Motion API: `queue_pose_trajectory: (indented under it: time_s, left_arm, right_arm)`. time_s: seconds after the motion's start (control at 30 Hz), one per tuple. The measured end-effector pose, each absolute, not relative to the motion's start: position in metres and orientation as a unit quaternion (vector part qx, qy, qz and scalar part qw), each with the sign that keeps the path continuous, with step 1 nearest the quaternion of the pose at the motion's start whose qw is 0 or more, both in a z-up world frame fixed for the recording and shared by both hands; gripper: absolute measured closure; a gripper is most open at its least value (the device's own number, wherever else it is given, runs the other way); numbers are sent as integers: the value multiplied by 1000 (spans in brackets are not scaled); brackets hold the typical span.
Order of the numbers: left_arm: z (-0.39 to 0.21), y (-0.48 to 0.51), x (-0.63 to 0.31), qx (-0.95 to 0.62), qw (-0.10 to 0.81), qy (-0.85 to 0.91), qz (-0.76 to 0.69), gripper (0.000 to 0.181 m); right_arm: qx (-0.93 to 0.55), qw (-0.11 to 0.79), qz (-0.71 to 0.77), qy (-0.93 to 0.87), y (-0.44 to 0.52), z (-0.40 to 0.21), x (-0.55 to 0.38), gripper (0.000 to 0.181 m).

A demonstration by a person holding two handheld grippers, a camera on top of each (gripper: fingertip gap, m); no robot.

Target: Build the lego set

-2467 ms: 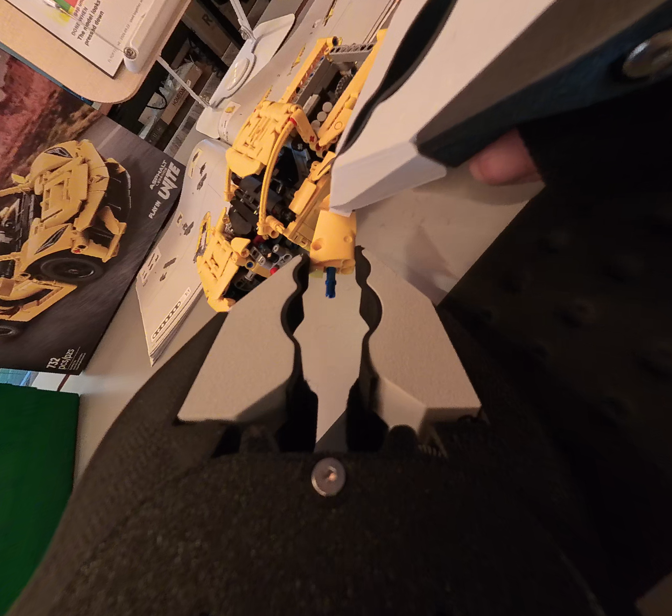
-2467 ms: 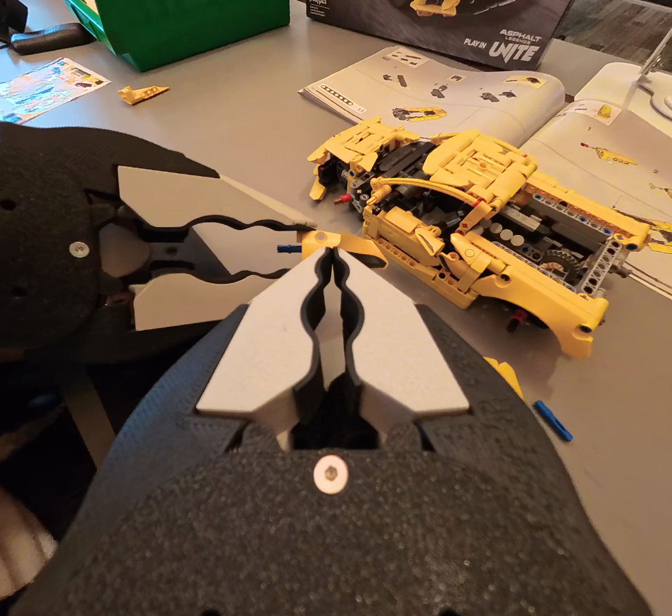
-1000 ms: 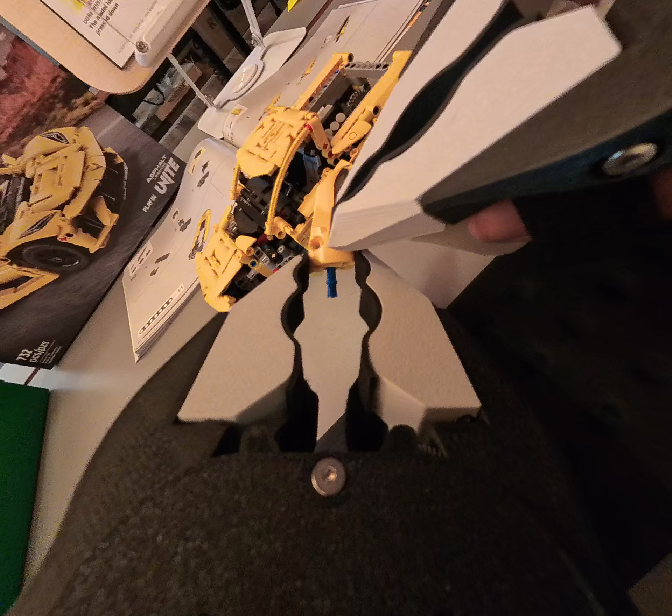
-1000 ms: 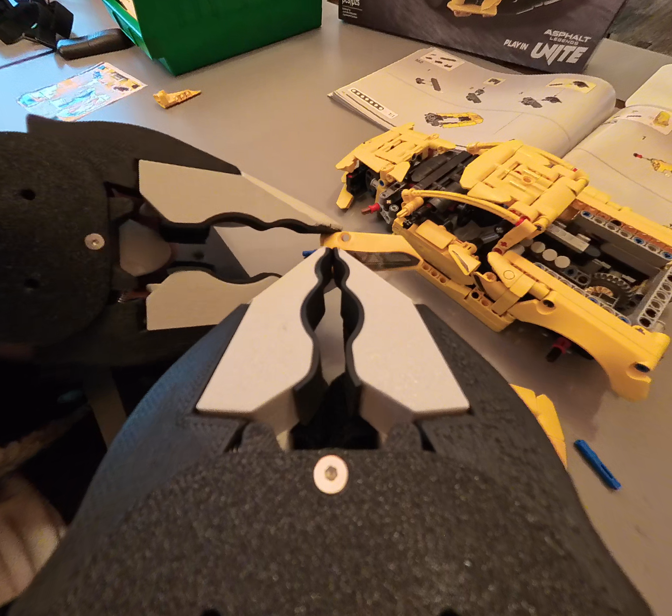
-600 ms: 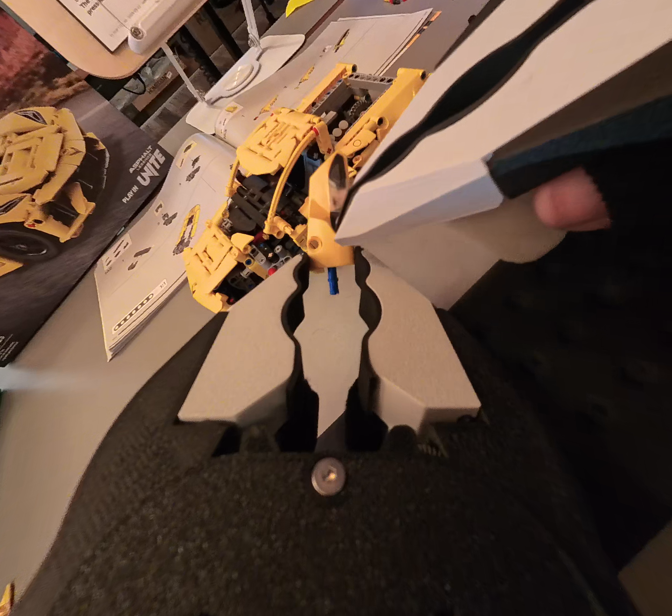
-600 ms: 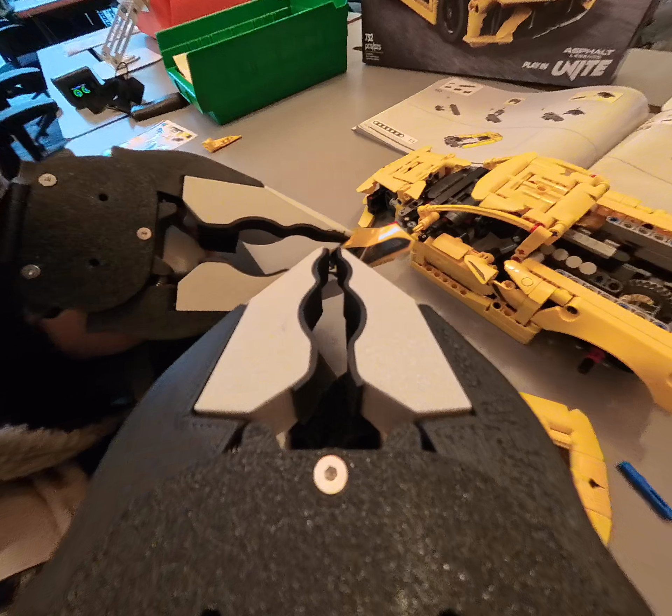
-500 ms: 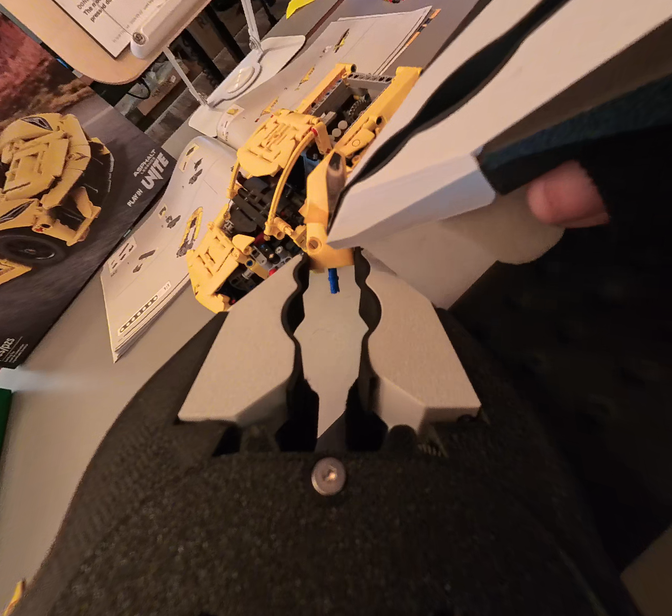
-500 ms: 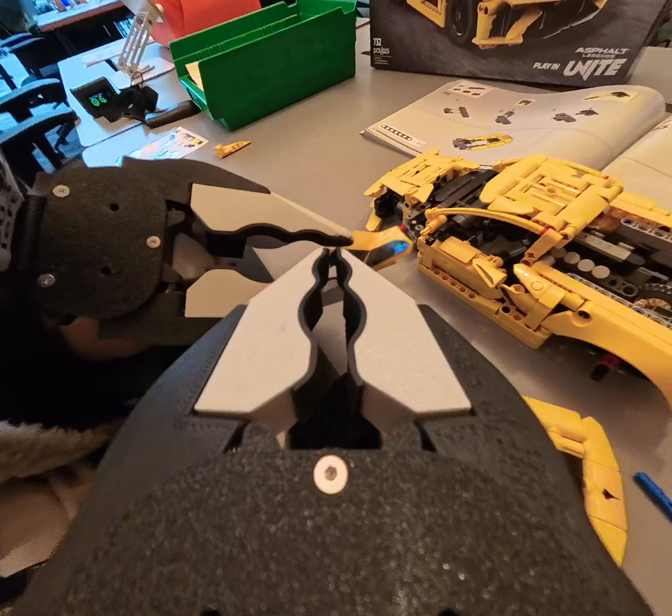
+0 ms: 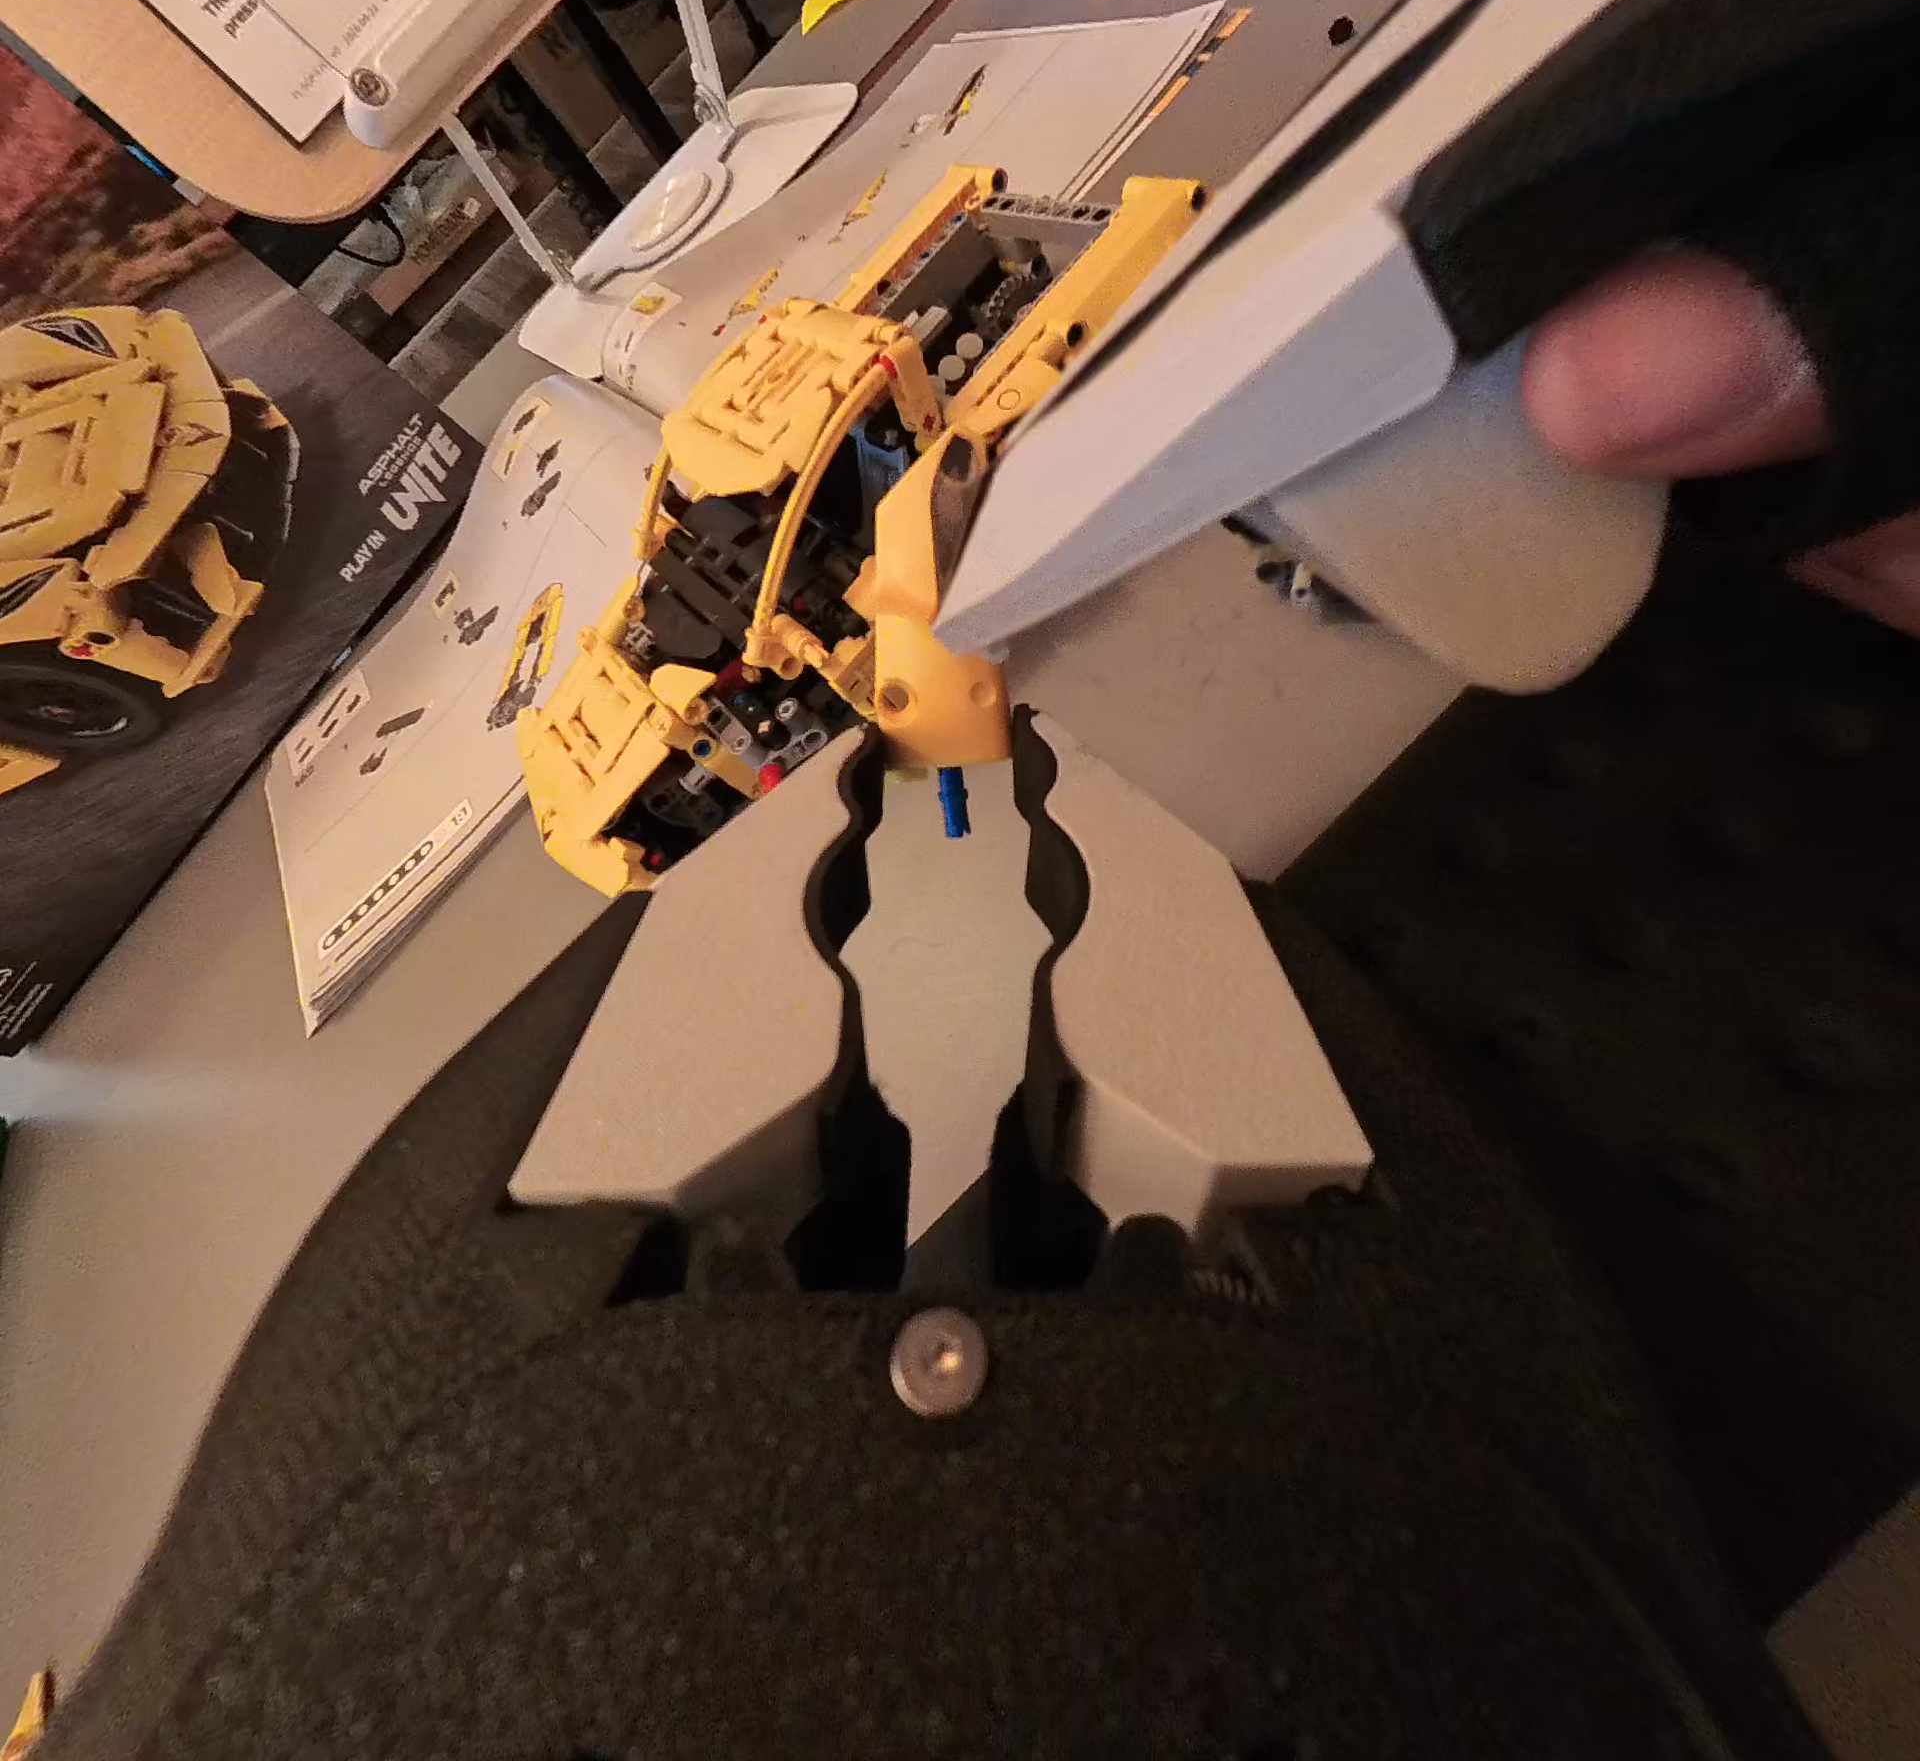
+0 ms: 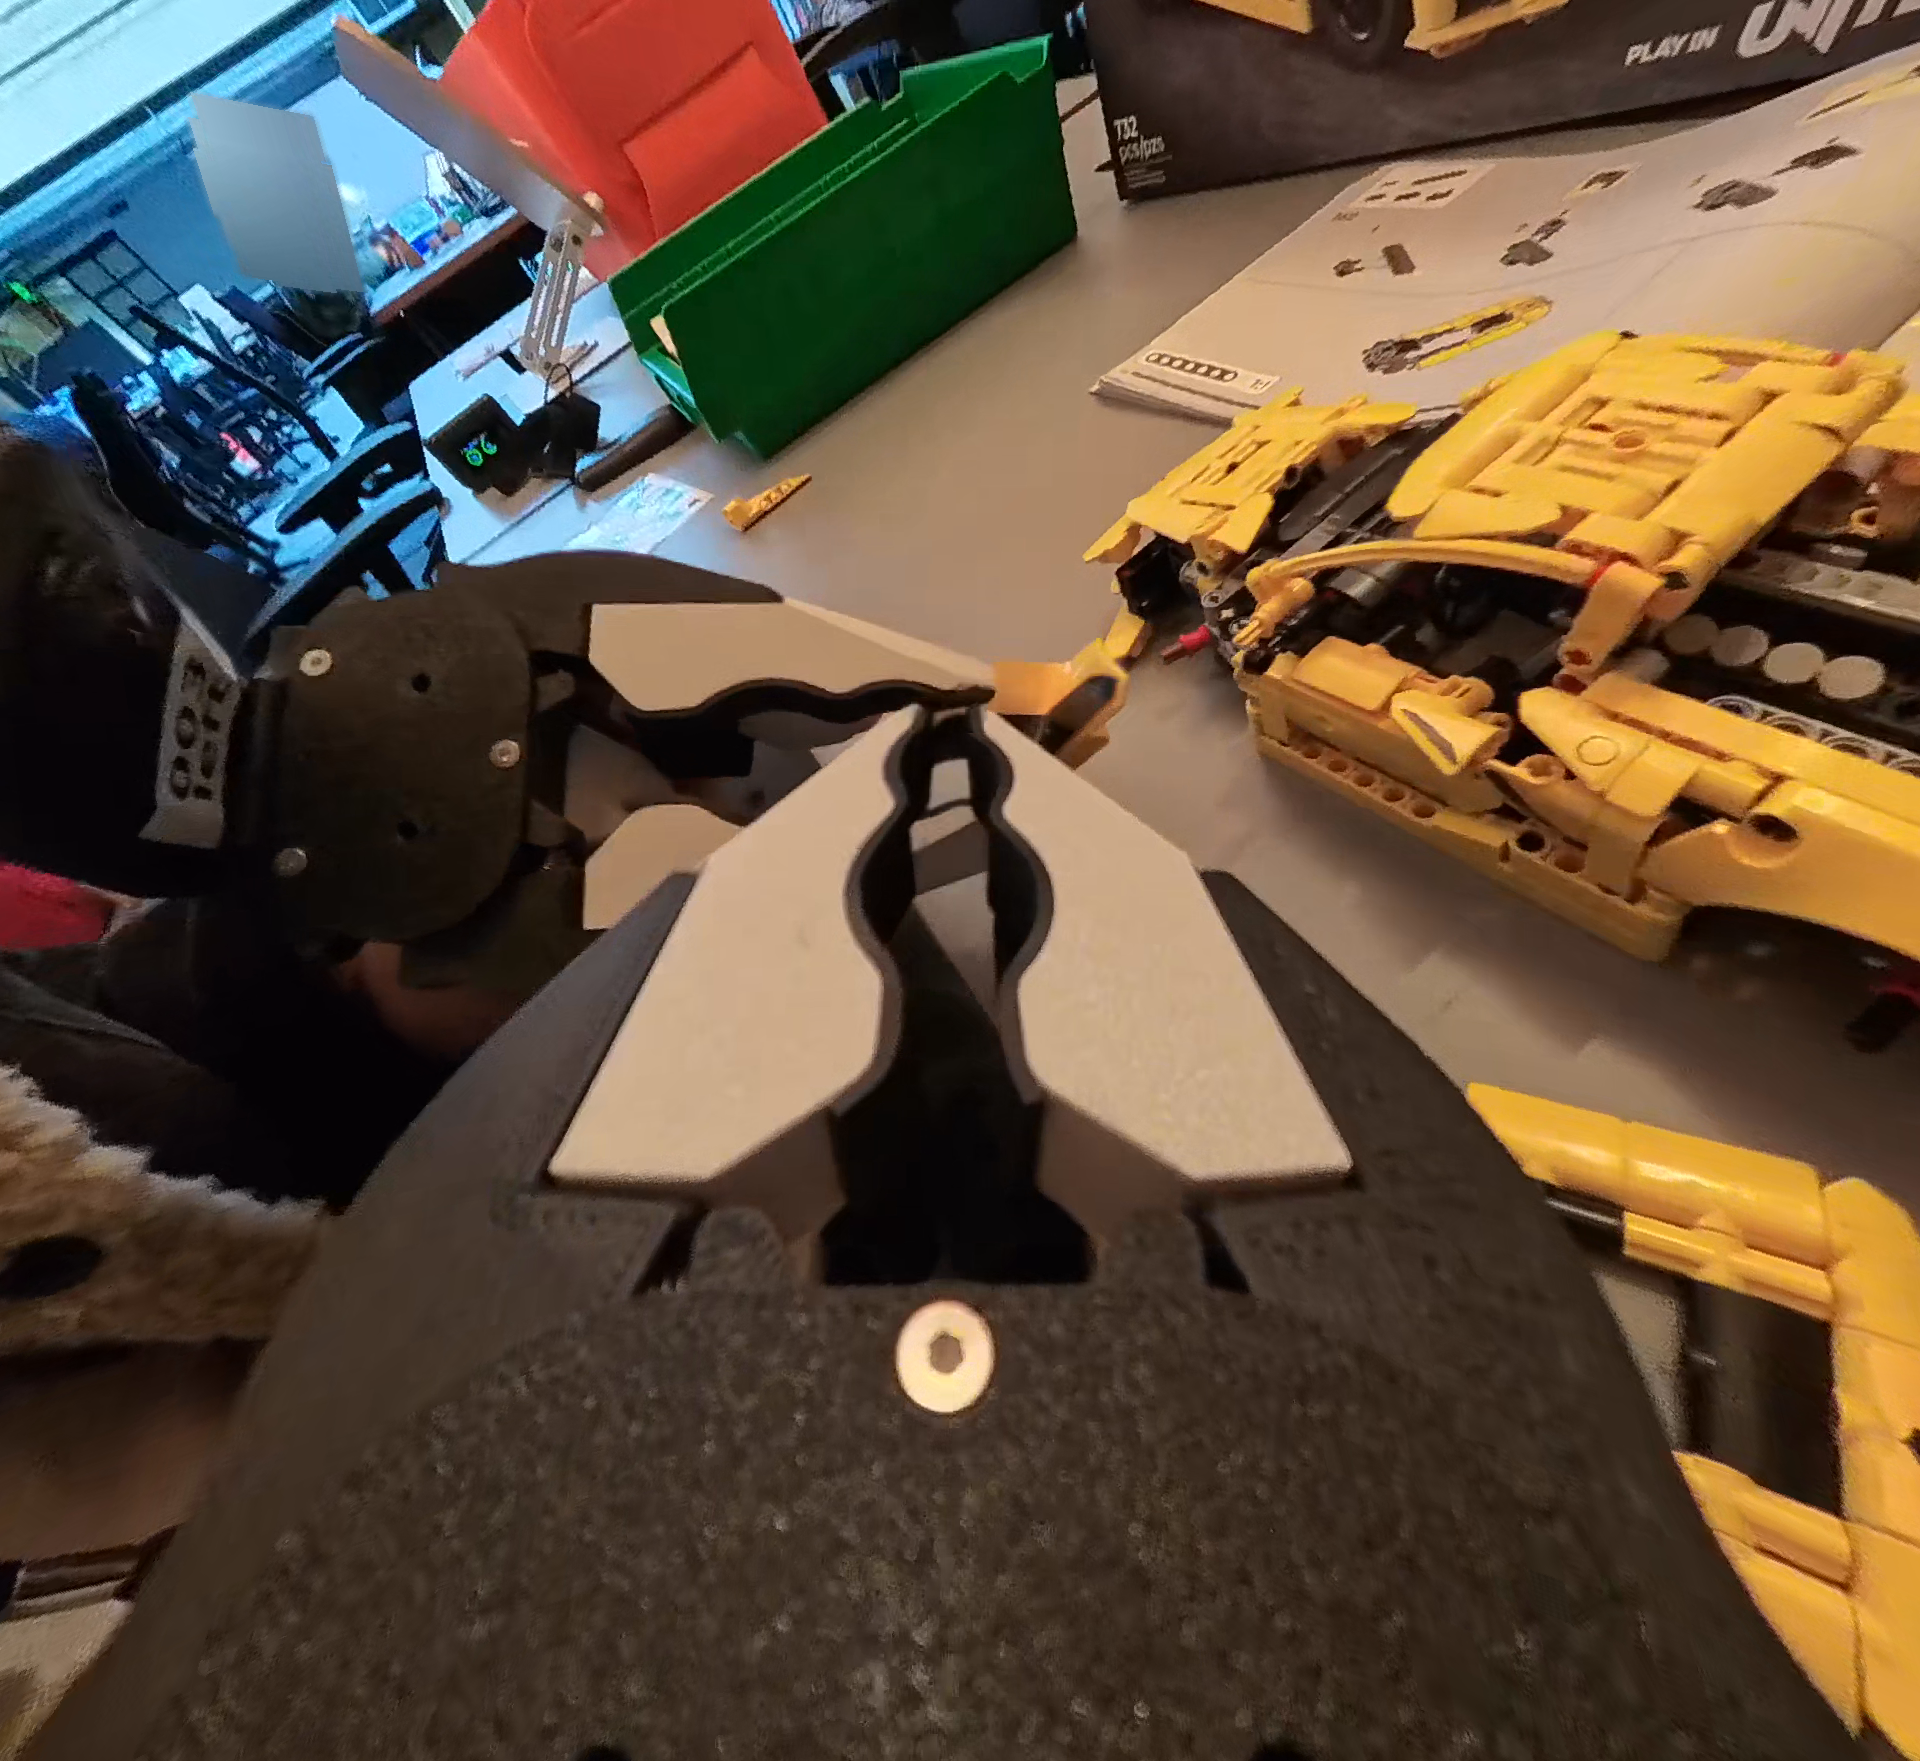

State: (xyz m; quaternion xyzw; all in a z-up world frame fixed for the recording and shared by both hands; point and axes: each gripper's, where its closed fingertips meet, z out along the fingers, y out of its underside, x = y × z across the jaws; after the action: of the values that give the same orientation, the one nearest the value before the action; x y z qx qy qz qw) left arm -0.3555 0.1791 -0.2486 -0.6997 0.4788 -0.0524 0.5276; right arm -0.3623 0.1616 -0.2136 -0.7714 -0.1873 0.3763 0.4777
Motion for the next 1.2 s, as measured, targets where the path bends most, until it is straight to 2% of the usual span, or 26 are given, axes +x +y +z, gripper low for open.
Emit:
queue_pose_trajectory:
  time_s: [0.3,0.63,0.67,0.7,0.73,0.87,0.9,1.03,1.2]
  left_arm:
    - [-250,179,-355,-708,517,476,-72,157]
    - [-246,177,-355,-701,526,475,-80,158]
    - [-248,178,-356,-706,521,473,-78,158]
    - [-250,179,-356,-711,514,473,-78,158]
    - [-250,180,-356,-712,514,472,-80,158]
    - [-249,179,-357,-710,517,471,-77,158]
    - [-249,179,-356,-709,518,472,-76,158]
    - [-250,179,-356,-704,521,478,-64,158]
    - [-250,176,-354,-691,528,492,-39,158]
  right_arm:
    - [-771,455,392,-211,154,-216,-374,170]
    - [-737,434,483,-189,147,-200,-369,171]
    - [-716,428,513,-204,140,-193,-374,140]
    - [-695,407,555,-205,133,-185,-378,130]
    - [-685,392,582,-195,130,-182,-380,129]
    - [-682,419,577,-164,139,-178,-363,136]
    - [-693,432,550,-173,143,-180,-359,132]
    - [-762,447,420,-206,158,-207,-352,139]
    - [-788,430,395,-196,166,-223,-356,160]
